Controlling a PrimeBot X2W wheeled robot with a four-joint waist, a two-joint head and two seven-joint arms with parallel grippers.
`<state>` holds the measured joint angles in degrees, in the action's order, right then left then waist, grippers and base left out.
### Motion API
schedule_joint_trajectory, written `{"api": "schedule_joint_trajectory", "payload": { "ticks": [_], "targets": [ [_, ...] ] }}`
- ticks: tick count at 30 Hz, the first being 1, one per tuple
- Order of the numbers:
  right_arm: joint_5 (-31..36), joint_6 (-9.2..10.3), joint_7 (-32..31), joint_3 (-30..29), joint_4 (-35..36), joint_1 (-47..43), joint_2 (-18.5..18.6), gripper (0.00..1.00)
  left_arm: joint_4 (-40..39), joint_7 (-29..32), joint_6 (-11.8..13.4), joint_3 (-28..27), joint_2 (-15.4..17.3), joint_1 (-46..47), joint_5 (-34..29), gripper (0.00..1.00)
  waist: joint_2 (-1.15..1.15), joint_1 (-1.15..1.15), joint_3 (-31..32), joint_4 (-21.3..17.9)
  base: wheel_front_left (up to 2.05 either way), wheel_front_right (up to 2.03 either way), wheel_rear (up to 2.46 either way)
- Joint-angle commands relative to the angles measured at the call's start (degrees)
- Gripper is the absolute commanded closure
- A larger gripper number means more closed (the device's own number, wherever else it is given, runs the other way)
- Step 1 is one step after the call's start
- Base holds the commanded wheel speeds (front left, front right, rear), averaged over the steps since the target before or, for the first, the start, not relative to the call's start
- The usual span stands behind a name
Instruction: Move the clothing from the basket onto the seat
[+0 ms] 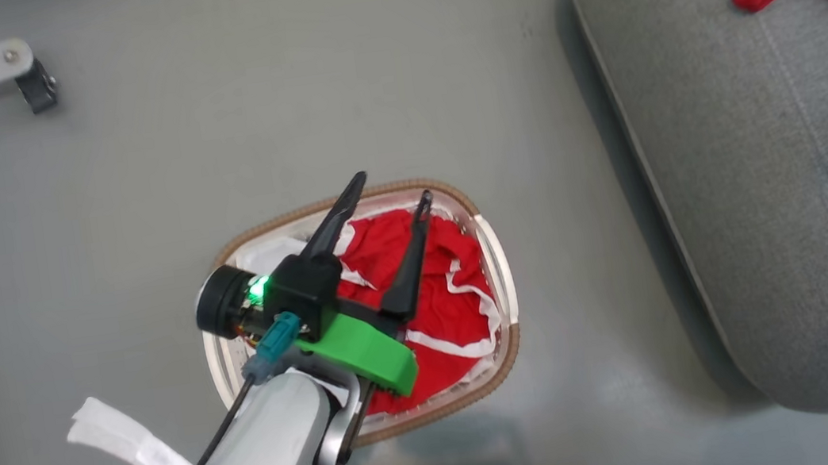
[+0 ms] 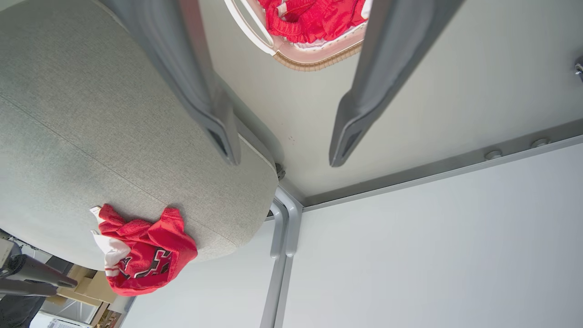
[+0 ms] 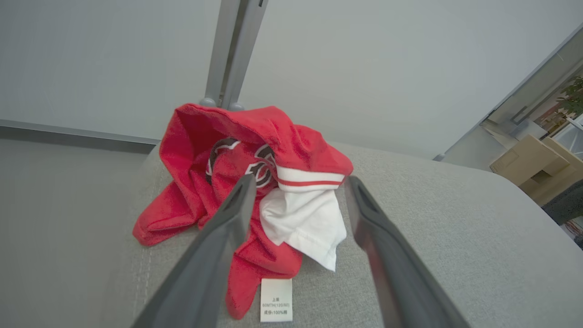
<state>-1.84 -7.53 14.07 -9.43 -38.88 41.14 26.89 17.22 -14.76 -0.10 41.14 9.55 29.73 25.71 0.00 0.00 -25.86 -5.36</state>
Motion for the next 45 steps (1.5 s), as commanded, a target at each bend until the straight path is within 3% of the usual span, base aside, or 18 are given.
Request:
{"api": "schedule_joint_trajectory", "payload": {
  "ticks": [1, 7, 11, 23, 31, 45],
  "targets": [
    [-1.0, 0.08, 0.1, -0.2, 1.5, -2.1, -0.9, 0.0, 0.5, -0.5, 0.6, -0.8, 0.3, -1.6, 0.2, 0.0, 0.0, 0.0, 6.1, 0.3, 0.0, 0.0, 0.0],
    [-2.7, 0.08, -0.7, -0.6, 9.3, -8.3, -5.1, 0.0, -1.2, -0.4, 1.8, -8.7, -0.7, -7.5, 0.7, 0.0, 0.0, 0.0, 12.2, 2.5, 0.0, 0.0, 0.0],
    [-3.5, 0.08, -0.5, -1.6, 14.2, -14.0, -10.3, 0.0, -2.5, -0.4, 2.3, -15.0, -1.4, -12.1, -0.3, 0.0, 0.0, 0.0, 15.3, 4.6, 0.0, 0.0, 0.0],
    [-3.0, 0.08, 0.8, 3.0, 21.4, -29.7, -21.1, 0.0, -2.8, -0.4, 0.0, -27.5, -4.3, -23.8, -4.5, 0.0, 0.0, 0.0, 20.7, 10.4, 0.0, 0.0, 0.0],
    [-2.6, 0.08, 1.1, 5.3, 20.9, -35.2, -23.6, 0.0, -1.5, -0.4, -1.5, -31.2, -6.0, -27.8, -6.0, 0.0, 0.0, 0.0, 22.3, 12.0, 0.0, 0.0, 0.0],
    [-5.4, 0.07, 1.2, 7.7, 23.0, -36.1, -23.9, 0.0, -0.5, -0.4, -2.8, -33.4, -6.6, -28.4, -7.3, 0.0, 0.0, 0.0, 23.5, 10.7, 0.0, 0.0, 0.0]
  ]
}}
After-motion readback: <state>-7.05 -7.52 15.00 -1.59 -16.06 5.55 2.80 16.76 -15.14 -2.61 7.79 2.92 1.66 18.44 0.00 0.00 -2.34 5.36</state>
